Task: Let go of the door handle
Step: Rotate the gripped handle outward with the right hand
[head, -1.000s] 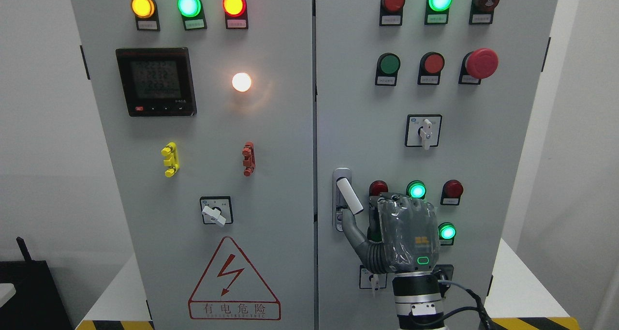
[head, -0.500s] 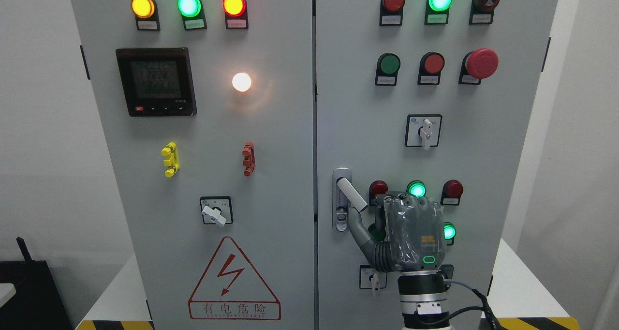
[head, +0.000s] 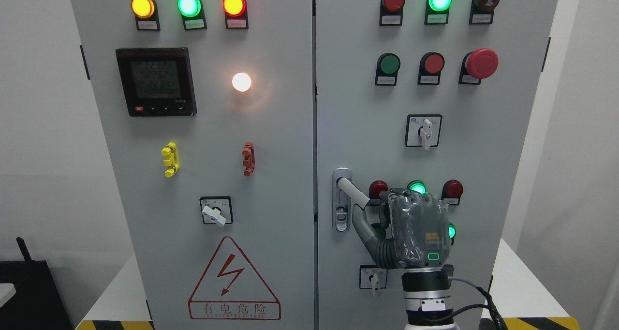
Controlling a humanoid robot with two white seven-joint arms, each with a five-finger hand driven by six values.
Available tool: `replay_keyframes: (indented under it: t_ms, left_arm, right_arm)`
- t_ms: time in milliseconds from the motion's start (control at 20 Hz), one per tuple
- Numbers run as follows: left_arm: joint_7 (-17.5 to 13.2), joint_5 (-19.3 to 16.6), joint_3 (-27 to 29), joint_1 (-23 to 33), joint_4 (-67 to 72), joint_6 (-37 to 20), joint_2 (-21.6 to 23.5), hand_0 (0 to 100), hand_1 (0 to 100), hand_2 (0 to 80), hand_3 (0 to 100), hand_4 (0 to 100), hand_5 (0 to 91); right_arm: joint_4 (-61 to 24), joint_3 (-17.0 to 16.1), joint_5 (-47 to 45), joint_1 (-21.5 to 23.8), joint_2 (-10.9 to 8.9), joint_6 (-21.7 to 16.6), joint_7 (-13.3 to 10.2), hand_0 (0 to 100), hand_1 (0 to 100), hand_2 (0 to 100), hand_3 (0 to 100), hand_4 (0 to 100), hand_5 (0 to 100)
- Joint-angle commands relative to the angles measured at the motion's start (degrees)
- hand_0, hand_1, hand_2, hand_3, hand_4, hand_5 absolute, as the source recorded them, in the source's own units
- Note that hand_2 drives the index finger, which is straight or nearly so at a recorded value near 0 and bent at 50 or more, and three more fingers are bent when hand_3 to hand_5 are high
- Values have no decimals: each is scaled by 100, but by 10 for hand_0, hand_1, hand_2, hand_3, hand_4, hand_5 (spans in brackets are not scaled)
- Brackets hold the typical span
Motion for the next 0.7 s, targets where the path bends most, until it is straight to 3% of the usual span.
replay_keyframes:
  t_ms: [0,650]
  left_arm:
    - [-4,0,-79,1,114,4,-1,120,389,0,0,0,0]
    - [-4,0,-88,1,114,4,-1,120,389,0,0,0,0]
  right_arm:
    - [-92,-71,-8,-9,-13,-16,4,481,520,989,1000,1000,994]
    - [-145,-80,-25,-26,-22,-25,31,485,516,988,1000,1000,993]
